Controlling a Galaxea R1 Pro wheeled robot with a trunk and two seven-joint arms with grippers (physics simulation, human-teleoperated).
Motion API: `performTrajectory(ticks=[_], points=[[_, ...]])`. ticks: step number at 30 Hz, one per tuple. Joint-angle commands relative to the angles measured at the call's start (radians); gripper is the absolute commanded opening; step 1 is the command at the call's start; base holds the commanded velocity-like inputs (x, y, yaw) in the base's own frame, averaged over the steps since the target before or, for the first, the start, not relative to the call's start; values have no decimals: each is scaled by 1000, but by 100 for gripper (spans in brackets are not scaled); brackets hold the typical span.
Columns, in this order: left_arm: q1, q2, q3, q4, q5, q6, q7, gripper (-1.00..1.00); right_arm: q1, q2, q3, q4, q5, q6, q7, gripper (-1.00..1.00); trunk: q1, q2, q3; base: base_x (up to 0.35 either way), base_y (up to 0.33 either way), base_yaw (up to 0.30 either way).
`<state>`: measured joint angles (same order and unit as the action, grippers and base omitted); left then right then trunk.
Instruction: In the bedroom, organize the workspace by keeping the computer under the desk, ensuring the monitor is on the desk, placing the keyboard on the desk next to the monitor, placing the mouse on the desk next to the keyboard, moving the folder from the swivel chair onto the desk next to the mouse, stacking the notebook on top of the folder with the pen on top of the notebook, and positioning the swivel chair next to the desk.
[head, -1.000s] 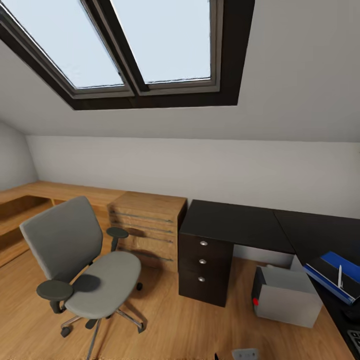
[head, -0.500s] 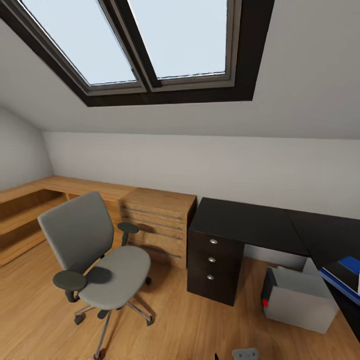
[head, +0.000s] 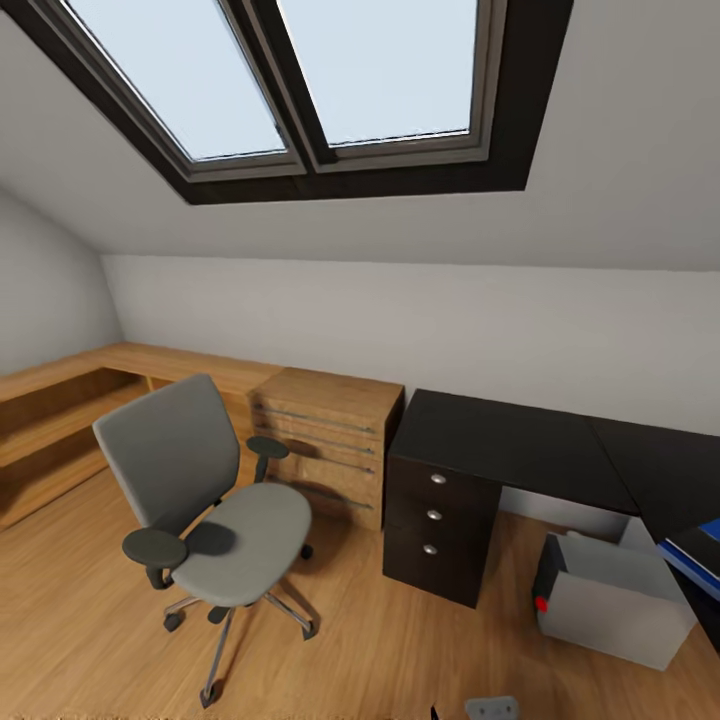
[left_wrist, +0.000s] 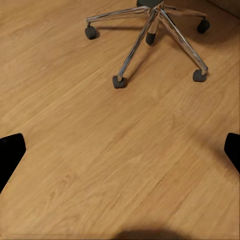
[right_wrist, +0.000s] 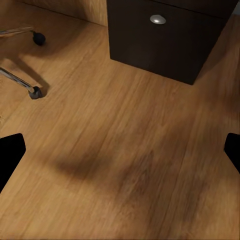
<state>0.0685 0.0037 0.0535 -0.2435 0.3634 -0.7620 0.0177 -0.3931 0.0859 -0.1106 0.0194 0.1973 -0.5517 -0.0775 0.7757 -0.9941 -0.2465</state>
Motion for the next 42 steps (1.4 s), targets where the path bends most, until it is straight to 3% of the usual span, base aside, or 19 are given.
performTrajectory(ticks=[1, 10, 21, 31, 34, 42], points=[[1, 1, 5, -2, -7, 0, 2, 100, -1, 0, -7, 2, 11, -4, -5, 100, 0, -1, -3, 0, 0, 91], [1, 8, 6, -3, -8, -4, 0, 100, -1, 0, -7, 2, 11, -4, -5, 100, 0, -1, -17, 0, 0, 94], [1, -12, 1, -3, -10, 2, -2, 100, -1, 0, -7, 2, 10, -6, -6, 100, 0, -1, -33, 0, 0, 136], [1, -13, 0, -19, -12, -6, 2, 100, -1, 1, -7, 2, 8, -11, -8, 100, 0, -1, -44, 0, 0, 215], [1, -9, 1, -34, -13, -7, 1, 100, -1, 1, -7, 2, 8, -11, -8, 100, 0, -1, -45, 0, 0, 257], [1, 30, 5, -54, -6, -8, 0, 100, -1, 3, -7, 2, 7, -13, -10, 100, 0, -1, -49, 0, 0, 268]])
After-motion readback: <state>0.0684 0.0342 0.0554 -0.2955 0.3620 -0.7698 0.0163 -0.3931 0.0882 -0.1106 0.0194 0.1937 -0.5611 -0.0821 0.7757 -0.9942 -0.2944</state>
